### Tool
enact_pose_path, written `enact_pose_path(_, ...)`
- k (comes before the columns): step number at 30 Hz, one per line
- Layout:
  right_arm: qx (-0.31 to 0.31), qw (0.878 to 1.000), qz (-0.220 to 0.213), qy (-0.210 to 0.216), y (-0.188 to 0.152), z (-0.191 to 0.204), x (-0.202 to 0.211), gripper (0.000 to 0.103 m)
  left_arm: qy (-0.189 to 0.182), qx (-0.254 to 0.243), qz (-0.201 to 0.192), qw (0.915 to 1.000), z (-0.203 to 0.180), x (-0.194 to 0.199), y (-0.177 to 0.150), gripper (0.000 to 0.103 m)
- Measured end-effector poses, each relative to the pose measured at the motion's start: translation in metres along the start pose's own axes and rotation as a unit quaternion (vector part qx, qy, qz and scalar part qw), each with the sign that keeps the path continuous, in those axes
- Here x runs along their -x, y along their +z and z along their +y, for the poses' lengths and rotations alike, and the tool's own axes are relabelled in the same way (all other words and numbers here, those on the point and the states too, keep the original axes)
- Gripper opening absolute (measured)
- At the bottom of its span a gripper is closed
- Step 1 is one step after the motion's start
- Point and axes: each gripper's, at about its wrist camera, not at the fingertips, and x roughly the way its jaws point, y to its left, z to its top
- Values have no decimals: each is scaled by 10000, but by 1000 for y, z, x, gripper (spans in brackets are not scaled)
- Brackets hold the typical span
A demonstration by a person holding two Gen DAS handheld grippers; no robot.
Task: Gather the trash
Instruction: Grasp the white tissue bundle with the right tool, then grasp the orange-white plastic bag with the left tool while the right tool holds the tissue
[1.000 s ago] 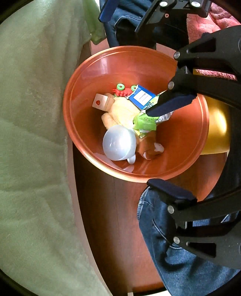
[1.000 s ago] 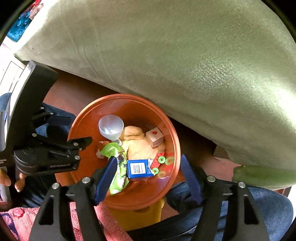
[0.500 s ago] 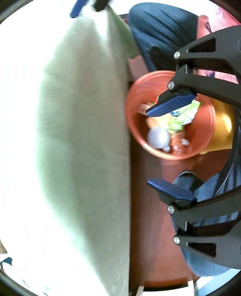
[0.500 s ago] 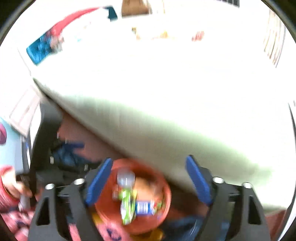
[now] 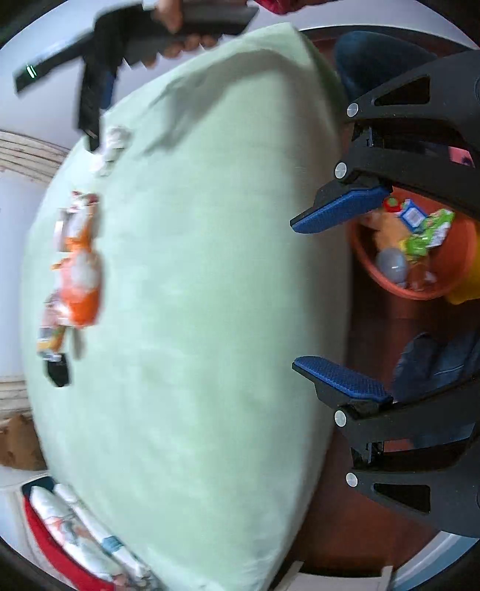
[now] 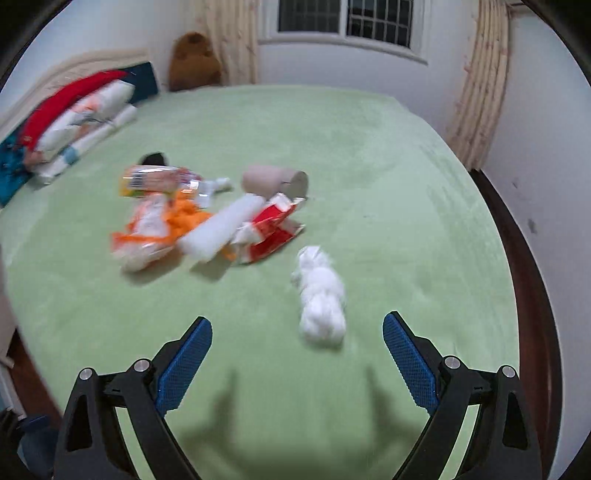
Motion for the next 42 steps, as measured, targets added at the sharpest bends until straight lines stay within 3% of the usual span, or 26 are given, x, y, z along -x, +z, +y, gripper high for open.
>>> enact_pose_path(2,-24,9996,251,-158,6,-2,-22,90,44,-53,-159,9998,-4,4,15,68)
enact_pose_path(3,-21,9992,341,-220,7,-2,-29,84,71,-74,-241,9997,-4,6,24,68)
enact_pose_path(5,-30,9975,614,-350,9,-4,-47,69,39,-101,-363,9993,-4,10,39,68)
enact_pose_path(6,-80,9969,695,-350,9,-6,-50,49,46,-128,-413,9991,-7,10,47,68)
enact_pose_path(7,-227,9963,802,-188,8,-10,-55,36,72,-135,-458,9988,-10,9,52,68)
enact_pose_path(8,-299,9964,784,-142,8,-12,-54,33,56,-142,-501,9986,-11,9,58,68)
enact_pose_path(17,-309,9992,255,27,8,-18,-10,33,179,-164,-681,9974,-17,-1,101,68)
enact_pose_path(24,-95,9993,-177,323,3,-11,44,33,169,-101,-552,9983,-12,-37,151,68)
enact_pose_path(33,14,9973,-285,673,-14,-3,66,33,-281,152,-99,9994,-11,-94,204,68)
enact_pose_path(42,-14,9961,-228,851,-23,2,60,33,-137,456,181,9987,-8,-136,224,69)
